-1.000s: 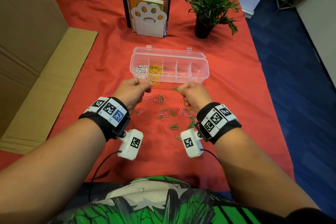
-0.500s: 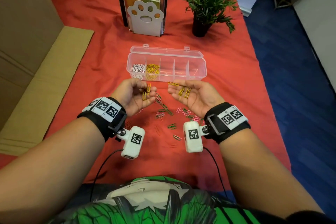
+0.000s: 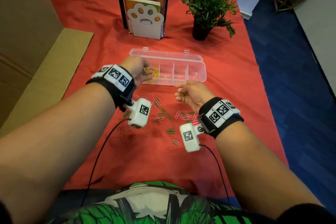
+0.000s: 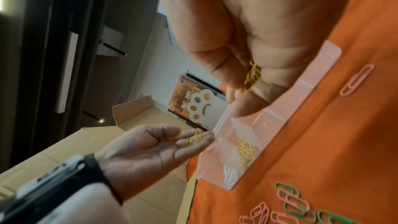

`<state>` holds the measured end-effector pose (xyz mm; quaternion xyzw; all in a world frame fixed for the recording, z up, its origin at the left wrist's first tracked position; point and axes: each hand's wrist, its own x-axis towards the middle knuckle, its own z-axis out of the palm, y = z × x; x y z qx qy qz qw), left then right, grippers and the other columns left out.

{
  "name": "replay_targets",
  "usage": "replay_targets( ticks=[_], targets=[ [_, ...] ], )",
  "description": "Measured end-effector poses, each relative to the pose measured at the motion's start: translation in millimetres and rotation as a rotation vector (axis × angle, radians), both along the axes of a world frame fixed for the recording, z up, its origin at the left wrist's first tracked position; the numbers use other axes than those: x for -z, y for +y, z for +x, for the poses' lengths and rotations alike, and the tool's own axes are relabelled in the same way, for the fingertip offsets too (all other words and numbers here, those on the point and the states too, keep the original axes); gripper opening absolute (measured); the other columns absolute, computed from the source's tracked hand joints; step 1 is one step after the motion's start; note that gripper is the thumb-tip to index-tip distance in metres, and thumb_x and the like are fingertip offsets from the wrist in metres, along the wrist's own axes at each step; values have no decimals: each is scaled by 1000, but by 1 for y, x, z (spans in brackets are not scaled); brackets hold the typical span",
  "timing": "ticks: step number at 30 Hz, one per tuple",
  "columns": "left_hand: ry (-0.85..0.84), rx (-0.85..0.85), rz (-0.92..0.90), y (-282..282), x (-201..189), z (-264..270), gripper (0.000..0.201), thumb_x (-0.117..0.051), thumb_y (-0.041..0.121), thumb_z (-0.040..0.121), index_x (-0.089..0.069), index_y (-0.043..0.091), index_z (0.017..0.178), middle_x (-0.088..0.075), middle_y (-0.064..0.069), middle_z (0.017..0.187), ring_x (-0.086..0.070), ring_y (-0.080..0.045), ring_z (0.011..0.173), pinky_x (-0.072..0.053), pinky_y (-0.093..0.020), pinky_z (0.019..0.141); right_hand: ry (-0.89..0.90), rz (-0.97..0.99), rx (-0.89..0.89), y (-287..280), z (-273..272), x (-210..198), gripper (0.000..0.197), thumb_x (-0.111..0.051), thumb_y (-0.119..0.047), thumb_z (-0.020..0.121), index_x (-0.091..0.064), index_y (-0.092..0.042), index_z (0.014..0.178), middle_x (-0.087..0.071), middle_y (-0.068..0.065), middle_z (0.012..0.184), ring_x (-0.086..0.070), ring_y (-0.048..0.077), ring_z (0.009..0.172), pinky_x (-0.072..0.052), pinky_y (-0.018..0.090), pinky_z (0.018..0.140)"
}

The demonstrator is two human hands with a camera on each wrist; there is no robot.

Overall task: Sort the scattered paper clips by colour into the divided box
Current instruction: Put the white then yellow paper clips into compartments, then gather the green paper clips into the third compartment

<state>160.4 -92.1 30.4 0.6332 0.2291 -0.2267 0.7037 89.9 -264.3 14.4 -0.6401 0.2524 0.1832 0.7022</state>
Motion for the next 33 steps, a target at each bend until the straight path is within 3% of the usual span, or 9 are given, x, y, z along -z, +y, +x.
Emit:
replay_targets(
  ticks=[2,5,10,15,18,21,26,30,33],
  targets=[
    [7,-18,-6,0,-5,9,21,-39,-3,83,-43,11,67,-40,-4,71,-43,-14,58,-47,-27,62,-1,-52,-27,-2,4,2,33,-30,14,86,-53,-8,76,-45,6,70,-47,13,58,-45,17,43],
    [-7,7,-44,3,-4,9,28,-35,-6,76,-30,17,62,-25,0,63,-26,-10,42,-24,-20,40,11,-142,-82,-3,8,7,35,-29,11,88,-51,-12,74,-44,2,67,-43,10,55,-40,14,39],
    [-109,-34,56,11,8,-15,21,-46,-1,87,-54,18,85,-51,1,78,-47,-9,62,-40,-17,50,-126,-311,-150,11,28,3,39,-26,12,86,-48,-16,72,-46,0,67,-44,10,55,-42,17,43],
    [-214,73,401,42,33,-57,34,-50,-7,84,-59,6,114,-60,-3,91,-52,-1,62,-40,-7,53,-477,-486,-126,51,57,-8,43,-29,5,77,-57,-27,71,-57,3,80,-57,18,71,-56,38,73],
    [-247,162,594,60,45,-81,32,-52,-8,81,-62,0,110,-65,-8,94,-61,-11,77,-44,-9,67,-561,-630,-271,76,70,-8,44,-34,7,79,-64,-13,105,-58,11,108,-61,25,99,-48,36,97],
    [-257,245,717,77,54,-97,27,-53,-6,80,-66,1,103,-69,-17,102,-63,-21,90,-45,-25,84,-395,-819,-600,87,73,-8,60,-36,8,83,-38,-11,140,-43,13,143,-43,27,131,-33,29,108],
    [-255,315,883,94,65,-112,19,-65,8,78,-71,11,96,-72,-11,97,-66,-25,94,-48,-29,85,-408,-841,-540,76,55,-9,46,-40,4,85,-53,-6,128,-57,15,130,-52,28,122,-41,34,103],
    [-295,358,950,88,69,-113,19,-68,17,77,-73,16,95,-74,-8,96,-67,-22,94,-46,-26,83,-345,-852,-556,48,19,5,27,-44,-1,87,-67,-8,99,-65,10,90,-59,23,87,-44,23,77],
    [-351,422,989,78,71,-108,22,-68,19,76,-72,16,98,-74,-6,97,-66,-21,96,-43,-23,83,-276,-959,-652,30,-13,25,24,-46,-2,85,-68,-7,93,-68,11,99,-61,25,95,-42,23,78]
  ],
)
